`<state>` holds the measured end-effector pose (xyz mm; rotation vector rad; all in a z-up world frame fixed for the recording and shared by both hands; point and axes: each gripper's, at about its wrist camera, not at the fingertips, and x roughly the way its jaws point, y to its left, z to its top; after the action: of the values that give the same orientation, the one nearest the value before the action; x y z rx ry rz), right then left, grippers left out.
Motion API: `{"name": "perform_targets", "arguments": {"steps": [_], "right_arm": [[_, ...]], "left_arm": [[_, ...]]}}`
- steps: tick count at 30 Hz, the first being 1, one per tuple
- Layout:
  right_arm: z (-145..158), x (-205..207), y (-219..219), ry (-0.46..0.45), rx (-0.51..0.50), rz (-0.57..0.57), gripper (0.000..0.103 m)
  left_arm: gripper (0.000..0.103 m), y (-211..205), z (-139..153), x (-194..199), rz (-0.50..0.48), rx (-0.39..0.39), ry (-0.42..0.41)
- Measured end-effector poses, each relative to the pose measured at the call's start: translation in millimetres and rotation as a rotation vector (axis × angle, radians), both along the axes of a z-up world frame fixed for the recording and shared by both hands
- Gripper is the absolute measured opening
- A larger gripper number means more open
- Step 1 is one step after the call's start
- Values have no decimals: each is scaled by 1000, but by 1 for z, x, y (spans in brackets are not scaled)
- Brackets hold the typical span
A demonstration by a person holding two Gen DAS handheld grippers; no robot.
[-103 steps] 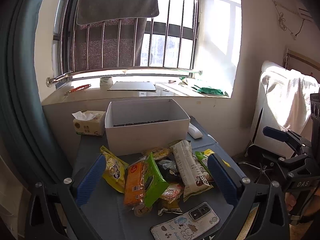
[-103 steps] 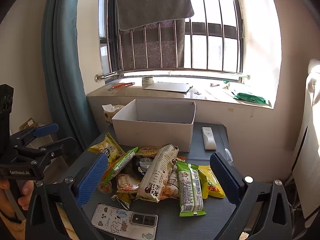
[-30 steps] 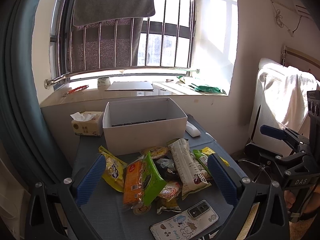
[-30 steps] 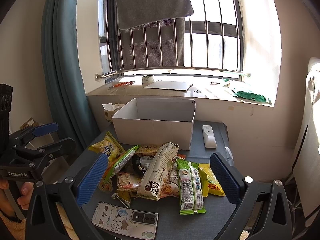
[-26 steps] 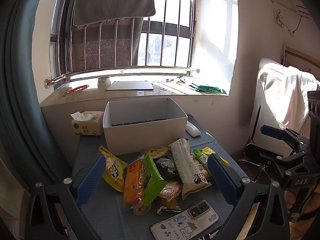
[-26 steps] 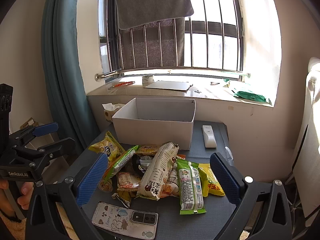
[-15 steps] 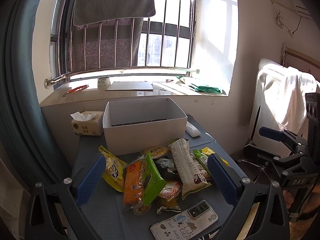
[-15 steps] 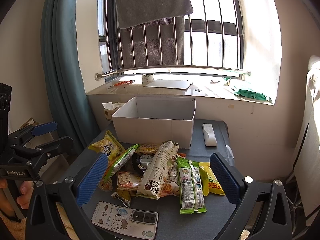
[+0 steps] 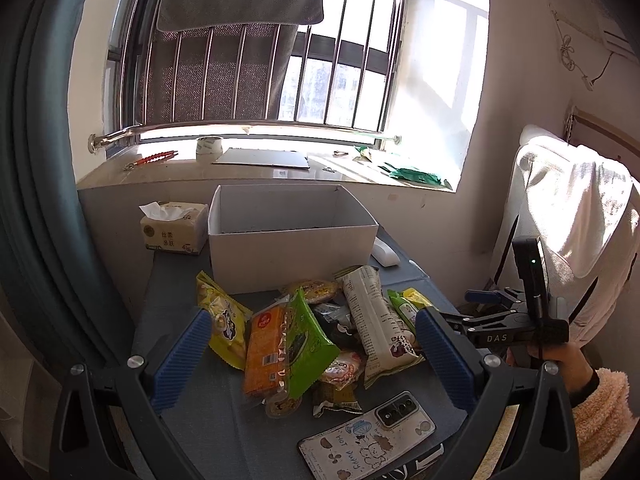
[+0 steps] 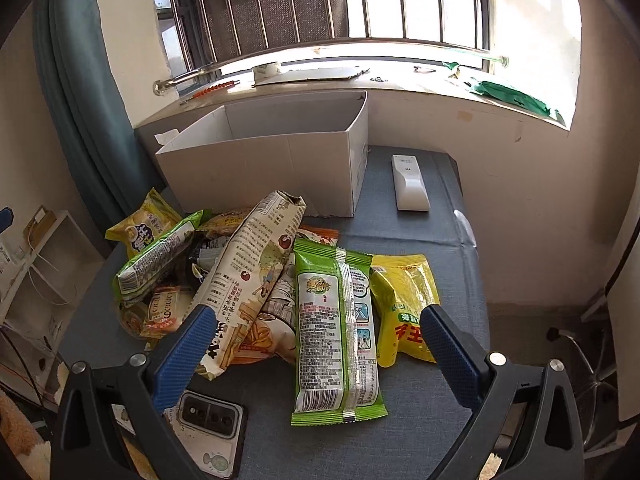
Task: Organize snacks
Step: 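Grasp the green-and-white snack bag with the right tool while the left tool grasps the yellow chip bag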
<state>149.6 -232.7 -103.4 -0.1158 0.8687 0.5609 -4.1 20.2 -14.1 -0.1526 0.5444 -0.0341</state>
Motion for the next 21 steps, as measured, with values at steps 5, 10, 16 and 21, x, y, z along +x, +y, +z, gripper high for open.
{"name": "perform_targets", "arguments": {"steps": [5, 10, 16, 21], "right_arm": [[-49, 38, -3, 176, 17, 20, 103], [-73, 50, -3, 225, 63, 56, 100], [-65, 35, -6, 221, 103, 104, 62], [-47, 18, -6, 177, 114, 116, 61]], "left_arm": [[103, 5, -6, -1, 5, -3, 11], [103, 11, -13, 1, 13, -18, 30], [103, 20, -24, 6, 34, -26, 63], [103, 29, -34, 12, 53, -31, 88]]}}
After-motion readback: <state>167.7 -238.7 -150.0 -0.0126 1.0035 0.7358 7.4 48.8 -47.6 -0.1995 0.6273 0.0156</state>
